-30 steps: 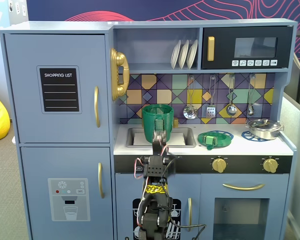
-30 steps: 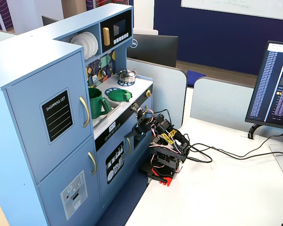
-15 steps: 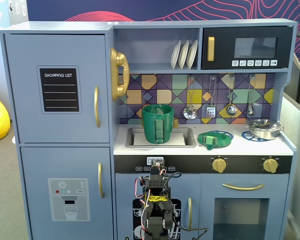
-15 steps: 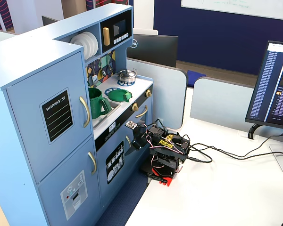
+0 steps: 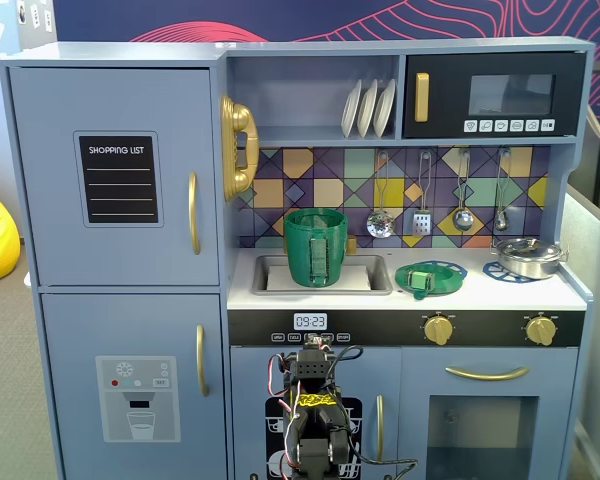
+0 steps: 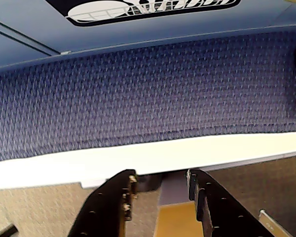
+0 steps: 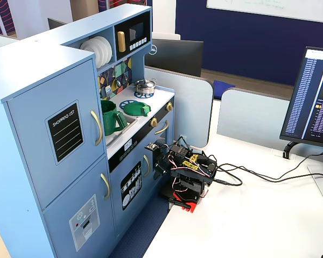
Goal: Take off the lid from the green recipient and place it on the counter
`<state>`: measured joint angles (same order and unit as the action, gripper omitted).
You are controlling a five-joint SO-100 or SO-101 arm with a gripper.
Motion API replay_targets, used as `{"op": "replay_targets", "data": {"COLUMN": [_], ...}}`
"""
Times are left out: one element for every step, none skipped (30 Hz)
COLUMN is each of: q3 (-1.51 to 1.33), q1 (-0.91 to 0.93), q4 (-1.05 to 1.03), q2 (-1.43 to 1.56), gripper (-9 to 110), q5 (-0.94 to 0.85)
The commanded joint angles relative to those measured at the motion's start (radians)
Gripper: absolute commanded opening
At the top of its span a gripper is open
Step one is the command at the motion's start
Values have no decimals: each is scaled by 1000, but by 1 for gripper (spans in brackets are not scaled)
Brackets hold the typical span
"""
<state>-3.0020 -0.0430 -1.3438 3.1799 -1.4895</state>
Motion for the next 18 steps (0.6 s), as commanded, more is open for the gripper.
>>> {"op": "replay_targets", "data": {"q3": [5, 5, 5, 5, 5, 5, 5, 5, 5, 5, 5, 5, 5, 5, 5, 5, 5, 5], "q1": [-5, -5, -5, -5, -5, -5, -5, -5, -5, -3, -3, -3, -3, -3, -3, -3, -3, -3], "q4": [-181, -184, -187, -187, -187, -187, -187, -187, -187, -187, -187, -187, -187, -187, -187, -187, -187, -187], "q2": [-3, -3, -3, -3, -3, -3, -3, -3, -3, -3, -3, -3, -3, -3, -3, -3, -3, -3], "gripper": [1, 2, 2, 2, 2, 2, 2, 2, 2, 2, 2, 2, 2, 2, 2, 2, 2, 2], "q5": [15, -8, -28, -25, -23, -23, -23, -23, -23, -23, -23, -23, -23, -23, -23, -23, -23, -23]}}
